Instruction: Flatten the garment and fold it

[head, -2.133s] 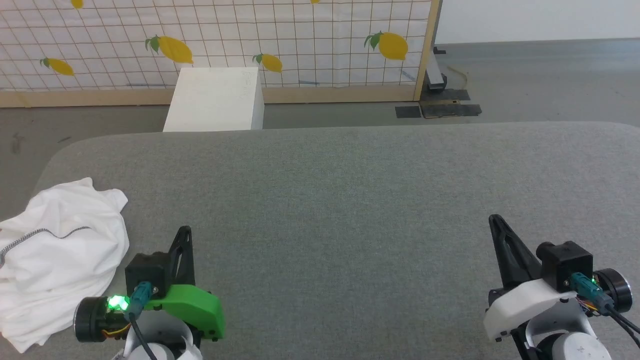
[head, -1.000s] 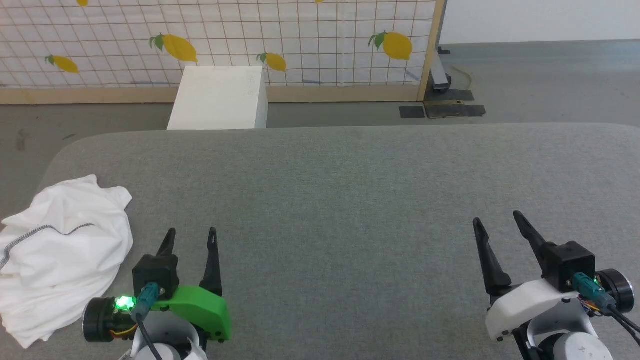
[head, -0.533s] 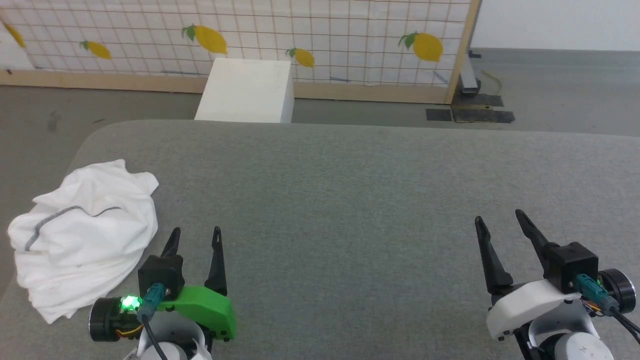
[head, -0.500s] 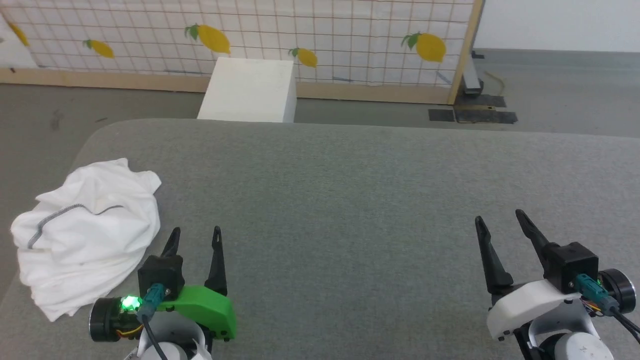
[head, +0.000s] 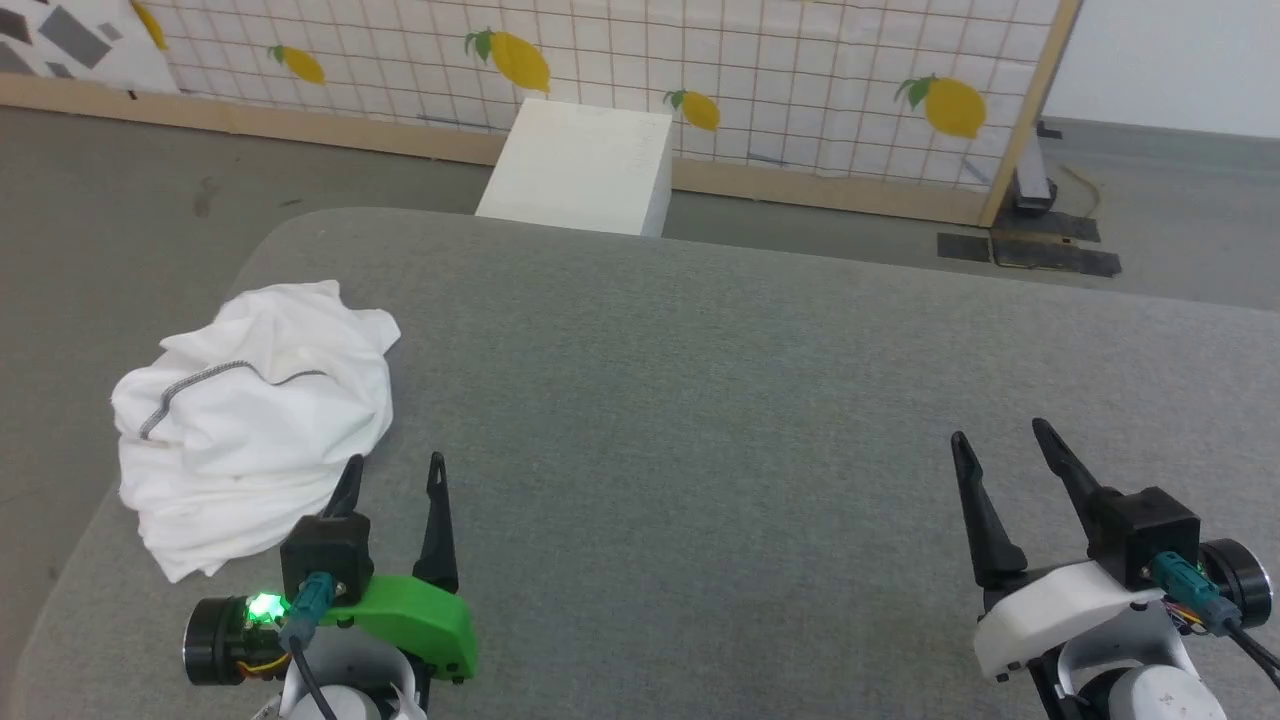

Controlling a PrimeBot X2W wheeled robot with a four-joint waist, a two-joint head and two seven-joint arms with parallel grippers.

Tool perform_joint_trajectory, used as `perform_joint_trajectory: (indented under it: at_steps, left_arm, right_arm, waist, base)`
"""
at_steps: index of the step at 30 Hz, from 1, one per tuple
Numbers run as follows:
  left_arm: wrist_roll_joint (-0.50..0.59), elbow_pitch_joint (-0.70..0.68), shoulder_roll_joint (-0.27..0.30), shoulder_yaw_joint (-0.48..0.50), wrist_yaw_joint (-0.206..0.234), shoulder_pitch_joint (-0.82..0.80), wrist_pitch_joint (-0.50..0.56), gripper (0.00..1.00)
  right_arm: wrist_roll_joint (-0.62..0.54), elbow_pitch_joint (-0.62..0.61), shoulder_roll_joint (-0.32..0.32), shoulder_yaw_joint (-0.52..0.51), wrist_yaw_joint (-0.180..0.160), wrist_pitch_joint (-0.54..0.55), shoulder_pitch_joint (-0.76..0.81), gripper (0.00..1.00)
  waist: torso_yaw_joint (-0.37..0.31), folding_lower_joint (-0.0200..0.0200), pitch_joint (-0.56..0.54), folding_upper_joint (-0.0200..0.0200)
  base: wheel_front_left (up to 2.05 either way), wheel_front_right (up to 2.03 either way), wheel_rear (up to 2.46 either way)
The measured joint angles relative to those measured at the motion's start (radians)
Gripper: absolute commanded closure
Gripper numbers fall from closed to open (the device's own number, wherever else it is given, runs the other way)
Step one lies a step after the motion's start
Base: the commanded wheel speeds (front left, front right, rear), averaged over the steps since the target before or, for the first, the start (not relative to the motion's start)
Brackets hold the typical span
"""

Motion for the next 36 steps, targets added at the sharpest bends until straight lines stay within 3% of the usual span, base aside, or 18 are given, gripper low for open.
perform_joint_trajectory:
  at_steps: [36]
  left_arm:
    - [-0.061, 0.047, 0.021, -0.04, 0.062, -0.015, -0.075, 0.0]
  right_arm:
    - [0.017, 0.009, 0.0, -0.016, 0.0, -0.038, -0.002, 0.0]
  waist:
    - [0.152, -0.0001, 0.016, 0.0]
  base:
    - [0.0, 0.0, 0.0]
